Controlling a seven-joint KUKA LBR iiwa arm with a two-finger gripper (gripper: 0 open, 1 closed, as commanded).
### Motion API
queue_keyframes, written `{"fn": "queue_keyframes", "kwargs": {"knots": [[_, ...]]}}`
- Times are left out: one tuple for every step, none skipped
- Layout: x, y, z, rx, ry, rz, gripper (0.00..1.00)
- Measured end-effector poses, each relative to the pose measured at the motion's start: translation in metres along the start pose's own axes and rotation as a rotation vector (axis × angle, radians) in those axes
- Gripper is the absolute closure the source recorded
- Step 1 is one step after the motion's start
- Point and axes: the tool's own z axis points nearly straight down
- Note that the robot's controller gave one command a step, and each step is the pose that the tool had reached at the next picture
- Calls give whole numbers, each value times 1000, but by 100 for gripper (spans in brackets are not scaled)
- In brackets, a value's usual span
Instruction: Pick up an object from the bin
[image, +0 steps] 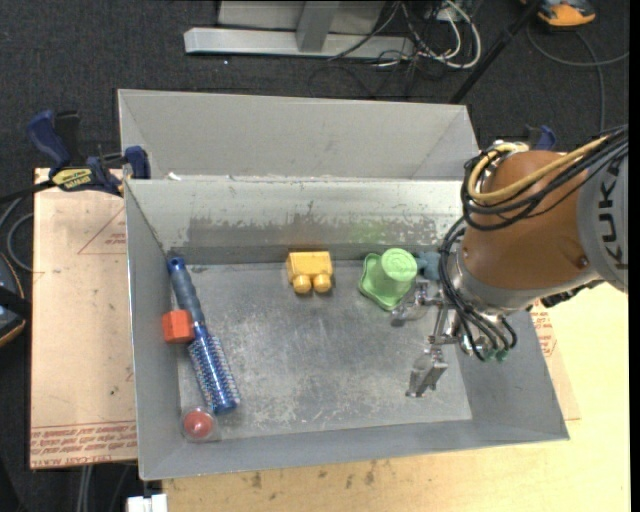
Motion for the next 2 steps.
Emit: {"fn": "queue_keyframes", "kwargs": {"knots": [[-81, -48, 123, -1, -6, 188, 0], [-143, 41, 103, -5, -13, 416, 0]]}}
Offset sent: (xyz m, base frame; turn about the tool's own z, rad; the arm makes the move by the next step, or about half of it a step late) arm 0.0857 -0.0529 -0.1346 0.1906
